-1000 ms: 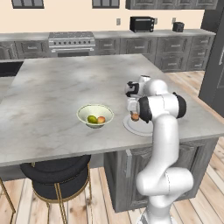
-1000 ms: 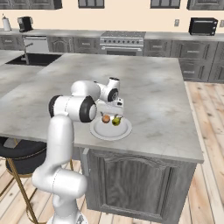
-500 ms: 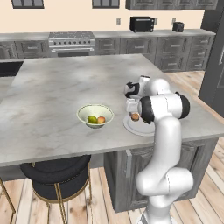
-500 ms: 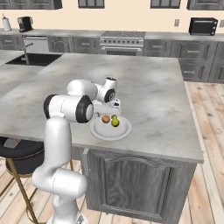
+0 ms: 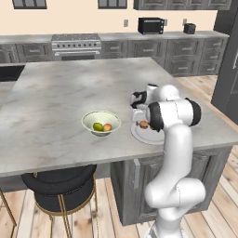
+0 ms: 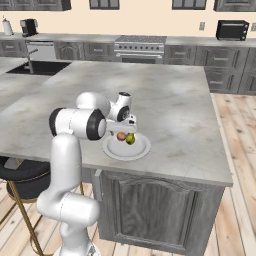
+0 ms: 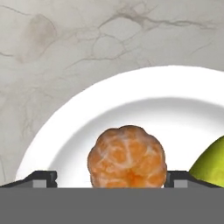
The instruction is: Take the fruits from the plate on the dining counter and place two fruits in each bowl.
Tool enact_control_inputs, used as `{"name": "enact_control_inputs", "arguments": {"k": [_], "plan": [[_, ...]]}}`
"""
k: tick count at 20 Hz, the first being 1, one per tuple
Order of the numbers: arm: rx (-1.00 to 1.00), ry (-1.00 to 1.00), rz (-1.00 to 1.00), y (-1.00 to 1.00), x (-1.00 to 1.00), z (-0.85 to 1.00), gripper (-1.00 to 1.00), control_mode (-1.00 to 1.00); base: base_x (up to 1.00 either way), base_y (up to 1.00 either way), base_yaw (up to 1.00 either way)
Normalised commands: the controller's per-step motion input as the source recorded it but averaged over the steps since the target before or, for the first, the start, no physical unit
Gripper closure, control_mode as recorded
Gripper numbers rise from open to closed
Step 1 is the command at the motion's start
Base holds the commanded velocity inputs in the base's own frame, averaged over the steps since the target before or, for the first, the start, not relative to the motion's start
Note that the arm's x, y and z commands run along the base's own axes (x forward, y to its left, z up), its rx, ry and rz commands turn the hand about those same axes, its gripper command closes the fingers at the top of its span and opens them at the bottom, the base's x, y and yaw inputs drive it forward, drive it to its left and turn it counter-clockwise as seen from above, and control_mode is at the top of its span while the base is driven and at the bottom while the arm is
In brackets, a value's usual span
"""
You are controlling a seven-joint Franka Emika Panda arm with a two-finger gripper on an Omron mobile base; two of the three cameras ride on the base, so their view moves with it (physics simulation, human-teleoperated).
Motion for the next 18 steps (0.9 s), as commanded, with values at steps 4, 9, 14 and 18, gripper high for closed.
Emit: {"name": "enact_control_inputs", "arguments": {"k": [4,9,14,18], "plan": [[0.00,-0.04,0.00,0.00,0.03,-0.31,-1.00,-1.00,0.00,0.00,0.00],[0.00,-0.02,0.00,0.00,-0.02,-0.26,1.00,-1.00,0.00,0.00,0.00],[0.00,0.00,0.00,-0.10,-0.44,-0.08,1.00,-1.00,0.00,0.00,0.00],[0.00,0.00,-0.02,-0.14,-0.65,0.00,1.00,-1.00,0.00,0.00,0.00]]}}
